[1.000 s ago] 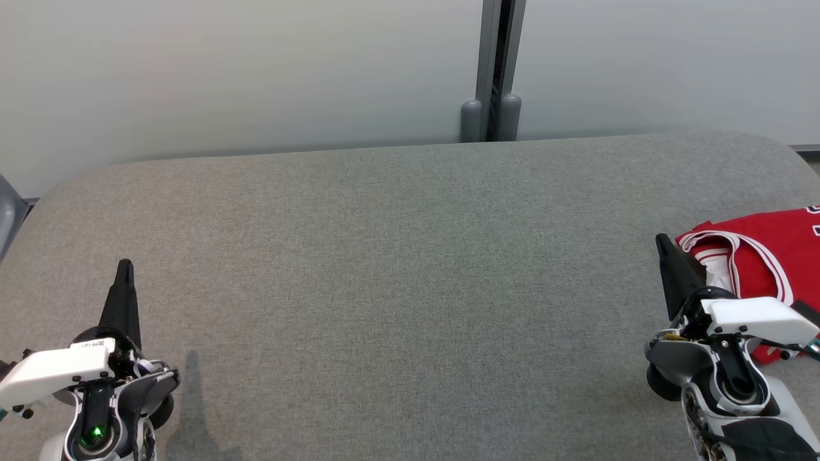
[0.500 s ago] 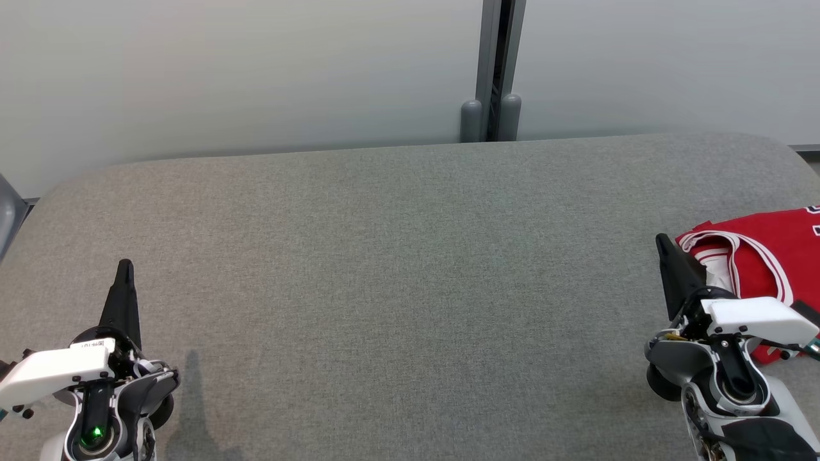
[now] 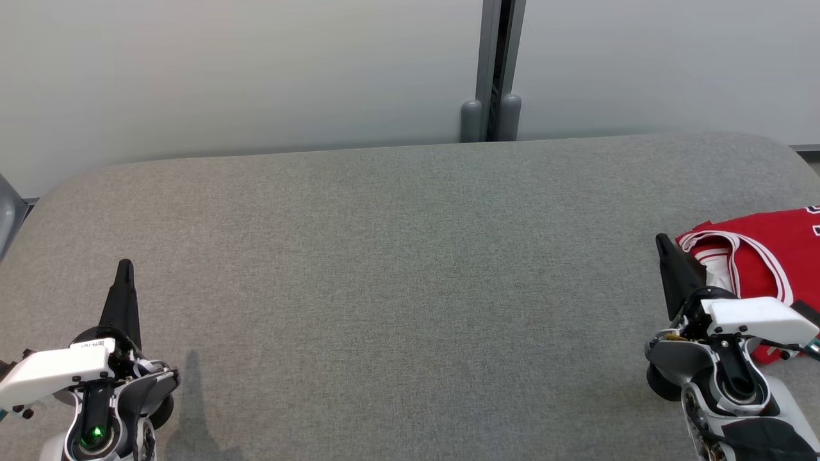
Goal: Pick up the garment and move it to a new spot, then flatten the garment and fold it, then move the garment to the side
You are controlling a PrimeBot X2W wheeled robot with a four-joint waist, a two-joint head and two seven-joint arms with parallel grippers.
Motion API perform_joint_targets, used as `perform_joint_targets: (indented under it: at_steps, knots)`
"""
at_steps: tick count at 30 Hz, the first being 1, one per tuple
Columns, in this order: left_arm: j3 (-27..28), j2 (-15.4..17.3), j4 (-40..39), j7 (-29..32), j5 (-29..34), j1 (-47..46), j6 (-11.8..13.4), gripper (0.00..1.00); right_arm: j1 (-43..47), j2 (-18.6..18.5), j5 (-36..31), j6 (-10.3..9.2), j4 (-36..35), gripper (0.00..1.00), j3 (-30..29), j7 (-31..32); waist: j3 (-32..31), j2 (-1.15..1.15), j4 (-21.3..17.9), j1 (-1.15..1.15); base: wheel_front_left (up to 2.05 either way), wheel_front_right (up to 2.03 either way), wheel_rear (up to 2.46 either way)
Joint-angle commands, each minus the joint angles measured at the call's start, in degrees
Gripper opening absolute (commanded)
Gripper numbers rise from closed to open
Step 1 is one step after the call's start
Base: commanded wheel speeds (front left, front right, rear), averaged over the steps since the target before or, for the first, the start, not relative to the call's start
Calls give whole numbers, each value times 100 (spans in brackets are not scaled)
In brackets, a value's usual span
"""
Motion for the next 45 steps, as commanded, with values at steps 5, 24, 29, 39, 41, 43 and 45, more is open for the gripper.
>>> perform_joint_targets:
  at_steps: [5, 24, 29, 39, 41, 43, 45]
  knots:
    - [28, 14, -4, 19, 9, -99, -22, 0, -35, -48, 4, 2, 9, 0, -5, 28, 0, 0, 0, 0, 0, 0, 0]
    - [33, 11, -5, 14, 12, -100, -22, 0, -35, -48, 4, 2, 9, 0, -5, 28, 0, 0, 0, 0, 0, 0, 0]
    - [34, 10, -5, 14, 13, -100, -22, 0, -35, -48, 4, 2, 9, 0, -5, 28, 0, 0, 0, 0, 0, 0, 0]
    - [37, 9, -5, 17, 16, -101, -22, 0, -35, -48, 4, 2, 9, 0, -5, 28, 0, 0, 0, 0, 0, 0, 0]
    - [38, 8, -5, 17, 16, -101, -22, 0, -35, -48, 4, 1, 9, 0, -5, 28, 0, 0, 0, 0, 0, 0, 0]
    - [39, 8, -5, 18, 17, -101, -22, 0, -35, -48, 4, 2, 9, 0, -4, 27, 0, 0, 0, 0, 0, 0, 0]
    - [38, 8, -5, 18, 18, -101, -22, 0, -35, -49, 4, 2, 9, 0, -4, 27, 0, 0, 0, 0, 0, 0, 0]
